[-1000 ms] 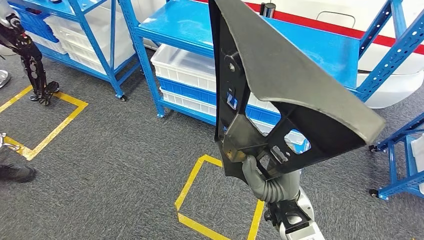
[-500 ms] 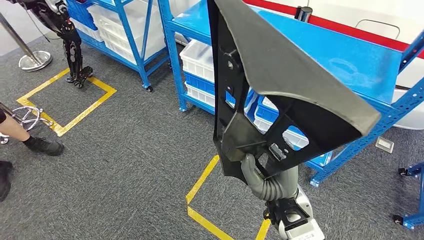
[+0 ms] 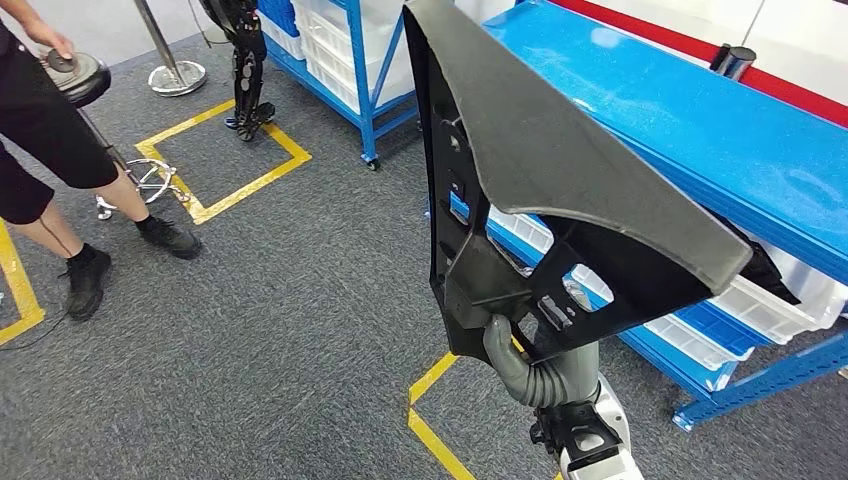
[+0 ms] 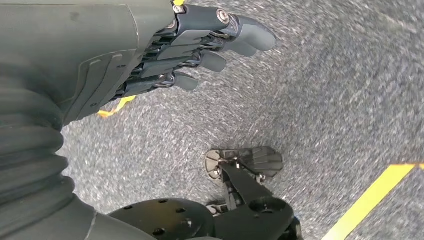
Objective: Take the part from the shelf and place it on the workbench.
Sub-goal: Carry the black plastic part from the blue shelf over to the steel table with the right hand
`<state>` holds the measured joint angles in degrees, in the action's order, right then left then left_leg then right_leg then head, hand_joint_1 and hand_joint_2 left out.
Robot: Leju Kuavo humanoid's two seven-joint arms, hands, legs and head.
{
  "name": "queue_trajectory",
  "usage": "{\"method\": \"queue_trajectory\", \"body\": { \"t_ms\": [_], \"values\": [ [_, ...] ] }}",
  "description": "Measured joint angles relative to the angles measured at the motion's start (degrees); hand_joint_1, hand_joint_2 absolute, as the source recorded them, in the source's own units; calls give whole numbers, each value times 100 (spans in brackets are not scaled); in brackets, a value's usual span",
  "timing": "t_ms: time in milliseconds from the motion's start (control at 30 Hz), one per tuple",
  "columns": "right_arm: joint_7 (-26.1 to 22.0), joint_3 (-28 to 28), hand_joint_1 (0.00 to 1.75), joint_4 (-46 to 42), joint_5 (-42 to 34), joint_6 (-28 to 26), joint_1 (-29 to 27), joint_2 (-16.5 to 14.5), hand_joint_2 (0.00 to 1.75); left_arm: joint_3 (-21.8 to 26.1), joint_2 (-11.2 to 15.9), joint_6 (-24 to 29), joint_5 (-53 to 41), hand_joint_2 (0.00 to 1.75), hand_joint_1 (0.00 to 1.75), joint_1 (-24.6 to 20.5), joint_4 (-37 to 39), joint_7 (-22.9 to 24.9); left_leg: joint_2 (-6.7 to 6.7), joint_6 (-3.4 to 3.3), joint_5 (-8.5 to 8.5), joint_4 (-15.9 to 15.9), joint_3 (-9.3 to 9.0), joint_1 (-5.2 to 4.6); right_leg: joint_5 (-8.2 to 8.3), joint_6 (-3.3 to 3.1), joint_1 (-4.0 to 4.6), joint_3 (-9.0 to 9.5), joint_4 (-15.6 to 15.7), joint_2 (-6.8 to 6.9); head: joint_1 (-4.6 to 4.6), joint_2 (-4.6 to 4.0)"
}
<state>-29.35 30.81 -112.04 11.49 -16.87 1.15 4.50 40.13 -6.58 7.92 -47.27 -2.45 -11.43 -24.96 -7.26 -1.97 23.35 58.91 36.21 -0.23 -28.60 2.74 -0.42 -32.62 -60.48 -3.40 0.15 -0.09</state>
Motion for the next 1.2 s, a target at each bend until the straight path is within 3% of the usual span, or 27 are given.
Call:
{"method": "queue_trajectory", "body": {
  "t_ms": [67, 133, 200, 267, 333, 367, 400, 433, 467, 533, 567, 633, 667, 700, 767, 833, 867, 900, 933, 967, 1033, 1067, 1133, 1167, 1200],
  "values": [
    [-1, 3, 175, -1, 17, 2, -1, 5, 175, 0, 2, -18, -28, 175, 0, 6, 0, -19, -104, 58, -29, -3, 36, -9, 76, -66, 13, 121, 233, -86, -6, 0],
    [-3, 5, 175, -2, 37, 9, 2, 10, 175, 0, 12, -34, -57, 175, 0, 31, 1, -39, -144, 120, -54, -1, 85, 5, 121, -144, 12, 143, 251, 50, -7, 0],
    [-6, 5, 175, -4, 67, 21, -5, 12, 175, 0, 20, -41, -69, 175, 0, 45, 2, -52, 152, 169, 98, 220, 199, -2, 156, -222, -20, 153, 287, 208, -30, 0],
    [-12, 4, 175, -7, 104, 36, -32, 23, 175, -1, 19, -47, -72, 175, 0, 30, 2, -64, 533, 213, 482, 869, 489, 6, 155, -268, -20, 161, 298, 383, -52, 0],
    [-24, 4, 175, -8, 119, 59, -74, 44, 175, -1, 16, -58, -74, 175, 0, 19, 2, -73, 639, 268, 757, 1541, 792, 58, 148, -279, -9, 158, 297, 575, -55, 0],
    [-38, 7, 175, -8, 122, 73, -101, 54, 175, -1, 15, -64, -75, 175, 0, 24, 2, -75, 663, 295, 745, 1624, 816, 85, 144, -278, -10, 157, 295, 667, -58, 0],
    [-58, 12, 175, -9, 134, 85, -137, 64, 175, 1, 16, -70, -75, 175, 0, 30, 2, -74, 699, 318, 632, 1465, 714, 112, 137, -271, -15, 162, 293, 753, -59, 0],
    [-84, 18, 175, -15, 156, 93, -180, 75, 175, 2, 20, -79, -76, 175, 0, 36, 2, -69, 778, 336, 456, 1112, 506, 133, 123, -255, -21, 175, 289, 832, -59, 0],
    [-110, 23, 175, -25, 185, 95, -225, 86, 175, 2, 24, -85, -79, 175, 0, 38, 2, -64, 935, 349, 323, 707, 274, 135, 103, -229, -18, 194, 284, 904, -60, 0],
    [-161, 29, 175, -56, 229, 103, -301, 115, 175, 2, 26, -104, -94, 175, 0, 32, 1, -57, 1158, 312, 192, 180, -24, 113, 55, -161, 23, 212, 264, 1026, -52, 0],
    [-185, 33, 175, -75, 241, 111, -331, 129, 175, 2, 26, -113, -105, 175, 0, 30, 1, -65, 1187, 278, 203, 110, -52, 90, 41, -135, 43, 225, 264, 1081, -44, 0],
    [-224, 41, 175, -117, 257, 127, -388, 154, 175, 2, 32, -127, -120, 175, 0, 33, 1, -103, 1027, 193, 185, 99, -35, 70, 20, -86, 42, 253, 268, 1181, -33, 0],
    [-236, 45, 175, -140, 263, 135, -417, 168, 175, 2, 34, -131, -128, 175, 0, 34, 1, -128, 945, 157, 171, 89, -29, 71, -19, -64, 27, 235, 222, 1111, -30, 0],
    [-246, 46, 175, -166, 266, 139, -449, 183, 175, 2, 37, -133, -134, 175, 0, 32, 0, -144, 865, 113, 156, 79, -25, 80, -104, -56, 11, 170, 78, 954, -26, 0],
    [-262, 45, 175, -211, 270, 141, -521, 222, 175, 2, 40, -134, -150, 175, 0, 19, -1, -158, 707, 40, 131, 71, -6, 94, -397, -91, -15, -147, -569, 538, -9, 0],
    [-272, 41, 175, -232, 271, 137, -600, 256, 175, 2, 43, -134, -163, 175, 0, 14, -1, -160, 526, -1, 113, 71, 21, 92, -640, -115, -19, -540, -1308, 382, -2, 0],
    [-273, 38, 175, -235, 272, 134, -630, 273, 175, 2, 43, -134, -169, 175, 0, 16, -1, -160, 428, -6, 103, 72, 29, 90, -649, -94, -20, -635, -1449, 365, 0, 0],
    [-275, 33, 175, -242, 273, 128, -655, 287, 175, 2, 44, -136, -173, 175, 0, 21, 0, -160, 332, -5, 92, 72, 33, 90, -566, -56, -25, -610, -1350, 351, -1, 0],
    [-278, 24, 175, -256, 278, 116, -675, 299, 175, 2, 44, -138, -176, 175, 0, 25, 0, -160, 238, 4, 80, 72, 35, 91, -417, -12, -34, -470, -1032, 307, 0, 0],
    [-285, 10, 175, -278, 286, 99, -695, 307, 175, 2, 44, -141, -178, 175, 0, 27, 0, -160, 151, 21, 65, 73, 37, 93, -256, 22, -53, -267, -607, 176, 1, 0],
    [-310, -35, 175, -346, 303, 42, -756, 314, 175, 2, 44, -146, -182, 175, 0, 25, -1, -160, -4, 75, 44, 83, 57, 70, -38, 15, -68, 36, 37, -72, -6, 0],
    [-322, -66, 175, -383, 308, 10, -792, 317, 175, 2, 44, -145, -184, 175, 0, 27, -1, -161, -65, 106, 33, 81, 69, 61, -1, -16, -63, 92, 157, -138, -10, 0],
    [-337, -145, 175, -446, 307, -57, -854, 326, 175, 6, 50, -141, -186, 175, 0, 52, 1, -162, -166, 173, -1, 61, 99, 68, 41, -94, -59, 116, 184, -23, -14, 0],
    [-338, -187, 175, -473, 303, -86, -878, 330, 175, 10, 54, -139, -185, 175, 0, 68, 1, -162, -100, 198, 13, 86, 122, 68, 62, -131, -69, 133, 194, 44, -14, 0],
    [-338, -238, 175, -508, 296, -120, -910, 331, 175, 16, 56, -139, -184, 175, 0, 79, 2, -164, 52, 219, 86, 184, 174, 65, 81, -174, -86, 149, 207, 123, -31, 0]
  ]
}}
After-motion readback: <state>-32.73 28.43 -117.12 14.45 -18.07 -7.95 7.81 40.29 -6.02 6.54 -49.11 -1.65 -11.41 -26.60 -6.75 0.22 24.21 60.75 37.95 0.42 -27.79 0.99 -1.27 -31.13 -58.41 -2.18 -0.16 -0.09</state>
